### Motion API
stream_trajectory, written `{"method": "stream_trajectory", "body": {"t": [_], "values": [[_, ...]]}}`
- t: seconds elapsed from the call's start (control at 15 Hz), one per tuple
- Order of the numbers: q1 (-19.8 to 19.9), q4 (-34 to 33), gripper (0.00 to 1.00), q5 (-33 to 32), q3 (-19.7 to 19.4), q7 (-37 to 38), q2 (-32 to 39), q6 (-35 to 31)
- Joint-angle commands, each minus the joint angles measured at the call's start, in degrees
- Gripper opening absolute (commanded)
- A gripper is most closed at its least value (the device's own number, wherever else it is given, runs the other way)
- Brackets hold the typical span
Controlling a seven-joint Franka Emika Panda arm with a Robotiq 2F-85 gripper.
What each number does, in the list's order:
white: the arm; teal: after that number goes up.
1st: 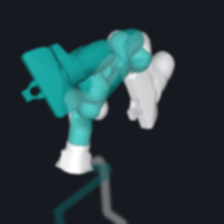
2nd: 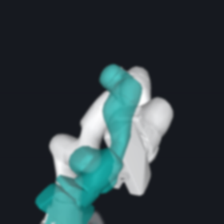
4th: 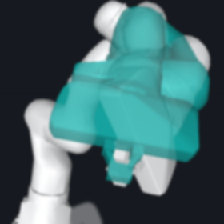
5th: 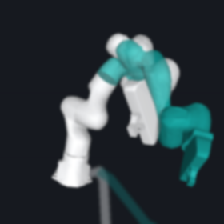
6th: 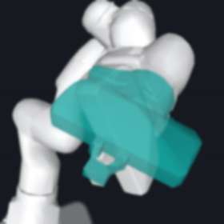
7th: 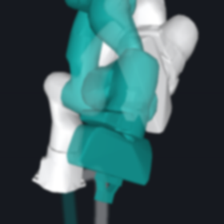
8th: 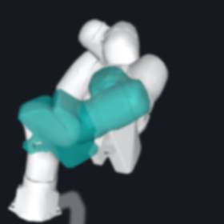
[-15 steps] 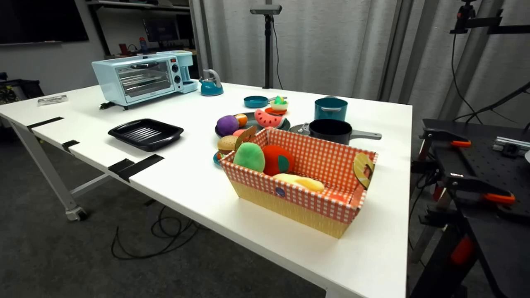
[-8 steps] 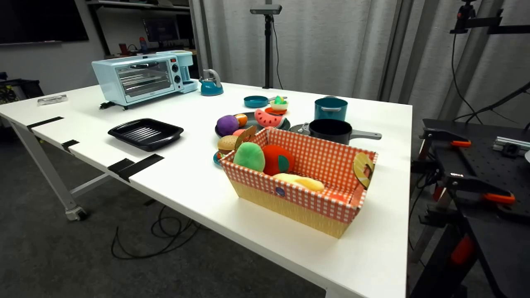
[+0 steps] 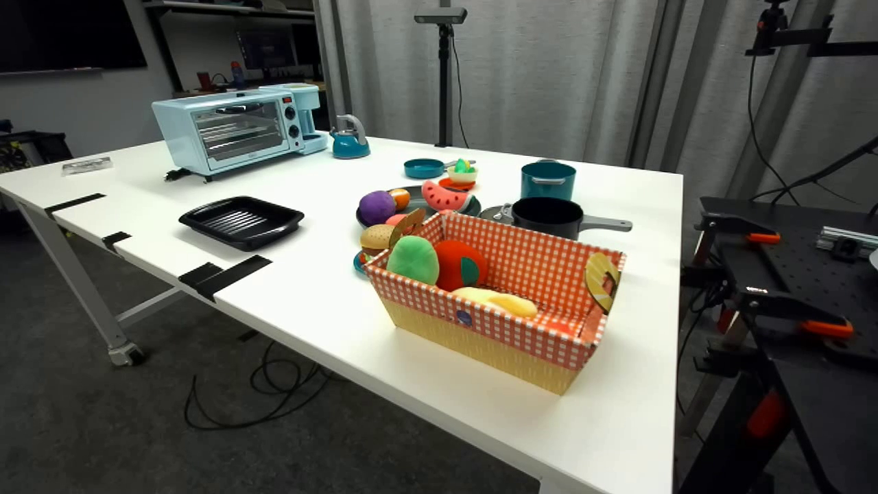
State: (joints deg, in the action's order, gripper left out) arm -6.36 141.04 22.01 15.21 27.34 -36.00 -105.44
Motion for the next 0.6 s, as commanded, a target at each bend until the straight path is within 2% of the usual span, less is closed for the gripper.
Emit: {"method": "stream_trajectory", "body": {"t": [0.0, 0.53], "values": [[-0.23, -0.1, 1.0, -0.17, -0.08, 0.11, 0.5, -0.48], [-0.3, -0.26, 1.0, -0.2, 0.01, 0.14, 1.15, -0.91]]}}
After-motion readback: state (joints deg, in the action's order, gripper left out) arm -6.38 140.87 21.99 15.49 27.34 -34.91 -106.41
